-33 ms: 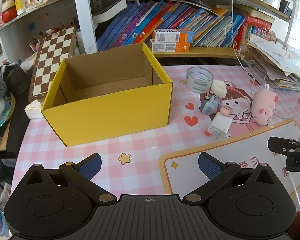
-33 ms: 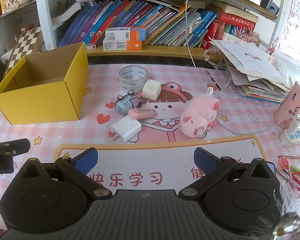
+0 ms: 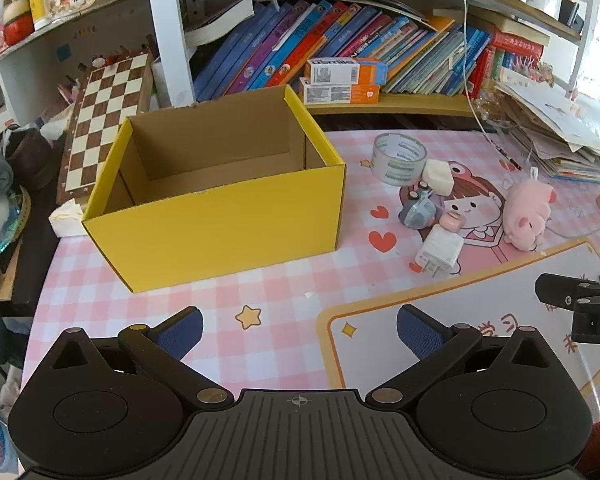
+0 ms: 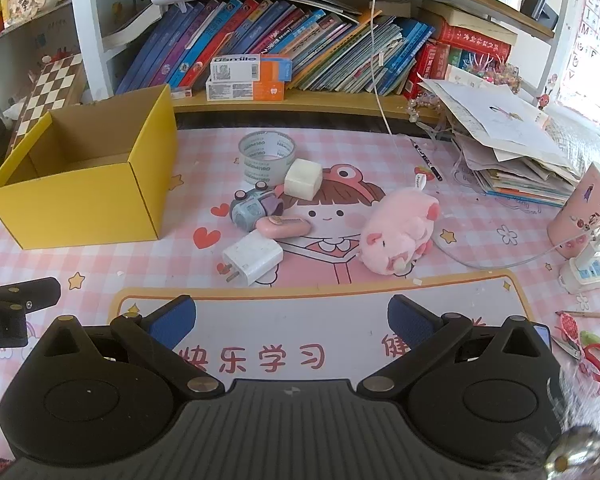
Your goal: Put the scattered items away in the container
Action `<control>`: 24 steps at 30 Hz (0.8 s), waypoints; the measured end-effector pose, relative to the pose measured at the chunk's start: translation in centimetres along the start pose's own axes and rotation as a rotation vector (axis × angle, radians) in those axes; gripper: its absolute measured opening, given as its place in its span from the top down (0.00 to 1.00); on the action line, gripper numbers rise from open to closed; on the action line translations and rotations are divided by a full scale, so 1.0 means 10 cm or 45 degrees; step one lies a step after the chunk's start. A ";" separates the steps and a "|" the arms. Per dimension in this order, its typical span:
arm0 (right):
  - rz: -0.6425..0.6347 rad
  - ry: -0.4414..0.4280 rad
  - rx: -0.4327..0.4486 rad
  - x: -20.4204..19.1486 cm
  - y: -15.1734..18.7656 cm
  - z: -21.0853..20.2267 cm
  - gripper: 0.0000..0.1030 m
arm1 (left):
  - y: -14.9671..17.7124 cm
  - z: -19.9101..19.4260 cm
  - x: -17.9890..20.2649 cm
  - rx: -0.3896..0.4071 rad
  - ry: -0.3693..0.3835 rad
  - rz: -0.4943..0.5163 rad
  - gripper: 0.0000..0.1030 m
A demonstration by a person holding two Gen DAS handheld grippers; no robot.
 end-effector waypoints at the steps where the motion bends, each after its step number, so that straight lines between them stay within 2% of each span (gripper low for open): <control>1: 0.000 -0.001 0.000 0.00 0.00 0.00 0.00 | 0.00 0.00 0.00 -0.002 0.001 -0.005 0.00; 4: 0.001 -0.003 0.000 0.00 0.00 0.00 0.00 | -0.03 0.02 0.00 -0.030 0.001 -0.021 0.00; 24: 0.001 -0.005 0.009 -0.01 0.00 -0.02 0.00 | -0.01 0.01 -0.01 -0.024 0.011 -0.027 0.00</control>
Point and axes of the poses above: each gripper's, at about its wrist camera, not at the fingertips, and z roughly the way its jaws point, x to its right, y to its underside, the point moved 1 cm from there along z, roughly the way its jaws point, and after that the axes turned 15 degrees about -z, right-handed, at the moved point
